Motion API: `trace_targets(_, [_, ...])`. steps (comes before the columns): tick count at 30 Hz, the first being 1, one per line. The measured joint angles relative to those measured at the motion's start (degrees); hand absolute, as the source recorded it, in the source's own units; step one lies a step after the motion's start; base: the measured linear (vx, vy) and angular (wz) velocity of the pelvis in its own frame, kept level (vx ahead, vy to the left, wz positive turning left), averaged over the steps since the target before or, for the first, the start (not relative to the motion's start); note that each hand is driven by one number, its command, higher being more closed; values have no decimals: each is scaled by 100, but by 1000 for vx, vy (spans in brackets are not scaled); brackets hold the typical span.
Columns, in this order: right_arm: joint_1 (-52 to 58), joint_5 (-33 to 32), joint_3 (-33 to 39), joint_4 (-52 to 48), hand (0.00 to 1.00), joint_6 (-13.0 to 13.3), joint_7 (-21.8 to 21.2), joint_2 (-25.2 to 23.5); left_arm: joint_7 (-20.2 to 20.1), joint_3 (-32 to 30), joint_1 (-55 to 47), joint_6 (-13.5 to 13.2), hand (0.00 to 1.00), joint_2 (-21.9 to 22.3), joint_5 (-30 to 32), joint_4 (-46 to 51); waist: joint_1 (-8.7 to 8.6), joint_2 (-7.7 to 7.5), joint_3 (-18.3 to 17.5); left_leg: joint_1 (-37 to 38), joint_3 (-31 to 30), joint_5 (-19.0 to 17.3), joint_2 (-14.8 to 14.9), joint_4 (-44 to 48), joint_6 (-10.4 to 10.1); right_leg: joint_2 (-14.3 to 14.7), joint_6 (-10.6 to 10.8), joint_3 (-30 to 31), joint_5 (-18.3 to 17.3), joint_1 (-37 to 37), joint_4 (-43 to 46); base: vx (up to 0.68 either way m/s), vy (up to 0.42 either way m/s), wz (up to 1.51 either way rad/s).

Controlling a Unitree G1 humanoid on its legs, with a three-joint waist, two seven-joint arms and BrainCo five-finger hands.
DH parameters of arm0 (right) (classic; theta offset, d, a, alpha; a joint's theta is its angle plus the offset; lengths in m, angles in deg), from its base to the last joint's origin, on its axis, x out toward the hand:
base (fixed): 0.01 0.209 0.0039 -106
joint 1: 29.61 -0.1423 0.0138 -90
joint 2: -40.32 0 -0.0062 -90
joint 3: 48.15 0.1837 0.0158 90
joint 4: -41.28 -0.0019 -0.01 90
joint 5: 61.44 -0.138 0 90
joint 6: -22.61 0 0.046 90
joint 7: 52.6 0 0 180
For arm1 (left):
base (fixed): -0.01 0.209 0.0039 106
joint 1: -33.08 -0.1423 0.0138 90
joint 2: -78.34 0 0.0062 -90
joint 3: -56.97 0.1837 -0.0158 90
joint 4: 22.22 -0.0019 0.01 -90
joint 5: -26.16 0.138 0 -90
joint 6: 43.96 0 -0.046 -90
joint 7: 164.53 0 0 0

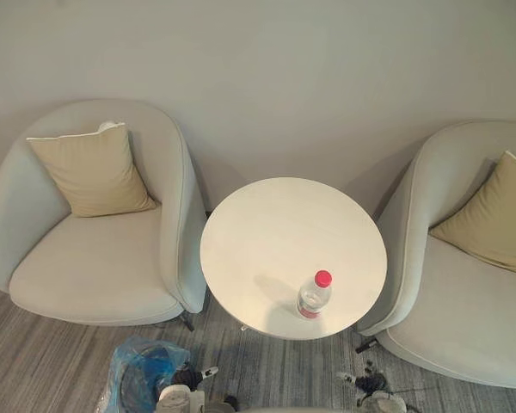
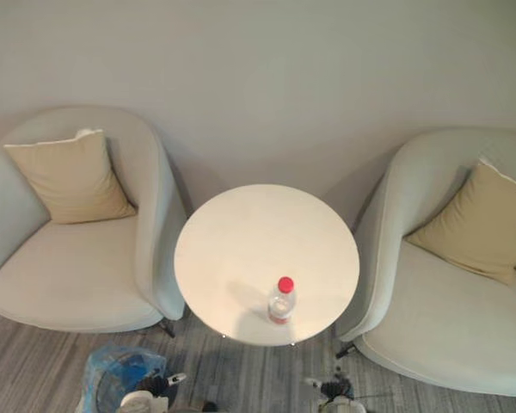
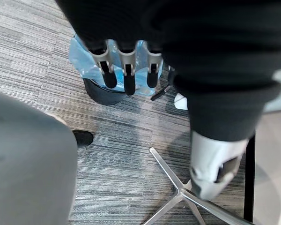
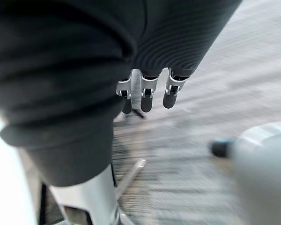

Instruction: Gather rubbish on tea table into small bin, then transfer packed bag to large trash can.

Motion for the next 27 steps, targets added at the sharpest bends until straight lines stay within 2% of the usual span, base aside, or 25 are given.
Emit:
trace_targets(6, [552, 580, -319, -1720, 0, 131, 53, 105, -3, 207, 0, -55, 0, -91, 111, -20, -60, -93, -36, -2, -1, -1, 2, 1, 1, 32, -30, 141, 56, 3, -104, 3, 4, -5])
trace_targets(10, [728, 868, -547, -2282, 0, 290, -18, 137, -9, 360, -1, -105, 0, -139, 216, -19, -92, -117, -35, 1, -3, -2, 3, 12, 3, 48, -51, 245, 145, 17, -217, -15, 12, -11])
trace_targets(17, [757, 975, -876, -2806, 0, 419, -141, 331, -27, 650, -9, -167, 0, -203, 297, 42, -161, -105, 6, 2, -169, 3, -9, 16, 9, 48, -16, 271, 165, 10, -251, -46, 3, 0])
trace_targets(27, [513, 1137, -1150, -2837, 0, 472, -157, 558, -35, 793, -44, -187, 0, -177, 323, 212, -162, 62, 121, -119, -675, 18, -50, 17, 19, 75, 19, -64, 188, 179, -403, 12, -19, 17])
